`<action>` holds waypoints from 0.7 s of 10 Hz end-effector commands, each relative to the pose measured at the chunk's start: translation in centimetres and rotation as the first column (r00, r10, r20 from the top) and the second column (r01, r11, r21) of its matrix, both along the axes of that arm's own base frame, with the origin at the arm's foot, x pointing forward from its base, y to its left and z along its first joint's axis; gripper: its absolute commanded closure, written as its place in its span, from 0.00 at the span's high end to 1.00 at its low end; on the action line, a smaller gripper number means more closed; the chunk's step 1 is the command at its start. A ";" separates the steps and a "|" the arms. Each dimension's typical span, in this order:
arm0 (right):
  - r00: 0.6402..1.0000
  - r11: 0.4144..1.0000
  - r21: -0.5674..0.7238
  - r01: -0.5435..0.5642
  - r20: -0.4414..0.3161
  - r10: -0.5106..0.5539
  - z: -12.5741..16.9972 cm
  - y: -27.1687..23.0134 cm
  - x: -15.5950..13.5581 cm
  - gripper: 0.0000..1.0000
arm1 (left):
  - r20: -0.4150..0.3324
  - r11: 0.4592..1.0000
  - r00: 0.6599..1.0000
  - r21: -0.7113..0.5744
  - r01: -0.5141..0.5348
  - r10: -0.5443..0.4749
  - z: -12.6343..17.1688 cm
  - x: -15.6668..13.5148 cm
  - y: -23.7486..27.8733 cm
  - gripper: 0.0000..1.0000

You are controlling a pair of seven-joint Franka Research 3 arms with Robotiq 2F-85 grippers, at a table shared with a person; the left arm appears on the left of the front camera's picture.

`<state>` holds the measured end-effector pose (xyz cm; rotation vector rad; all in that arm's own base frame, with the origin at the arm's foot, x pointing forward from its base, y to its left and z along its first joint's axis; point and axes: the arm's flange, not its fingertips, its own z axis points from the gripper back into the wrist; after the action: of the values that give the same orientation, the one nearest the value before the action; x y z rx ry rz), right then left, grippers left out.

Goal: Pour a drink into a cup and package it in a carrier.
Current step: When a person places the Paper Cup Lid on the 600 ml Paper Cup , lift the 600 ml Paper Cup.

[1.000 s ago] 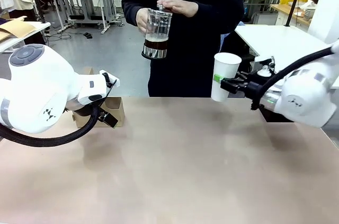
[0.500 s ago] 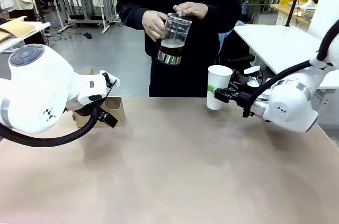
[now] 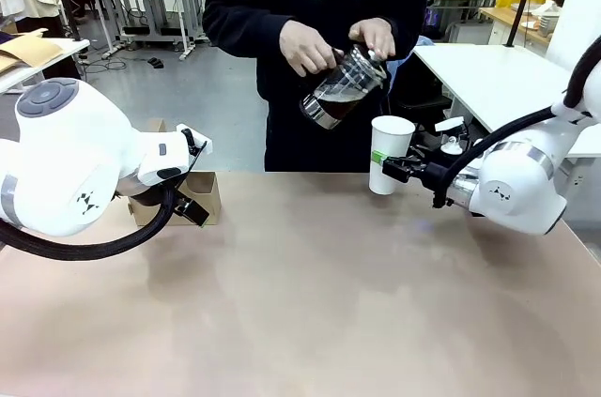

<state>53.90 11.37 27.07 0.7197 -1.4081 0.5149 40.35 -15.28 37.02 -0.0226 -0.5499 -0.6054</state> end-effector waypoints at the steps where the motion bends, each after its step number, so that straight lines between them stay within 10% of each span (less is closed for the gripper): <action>1: 1.000 1.000 0.004 0.007 -0.003 -0.007 0.4 0.3 -0.2 0.80 | 0.000 1.000 1.000 -0.002 -0.001 0.001 0.0 0.0 0.1 1.00; 7: 1.000 1.000 0.004 0.007 -0.003 -0.007 0.4 0.3 -0.2 0.80 | 0.000 1.000 1.000 -0.002 -0.001 0.001 0.0 0.0 0.1 1.00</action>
<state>53.88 11.47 27.07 0.7209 -1.4075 0.5163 40.35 -15.28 37.02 -0.0226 -0.5499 -0.6054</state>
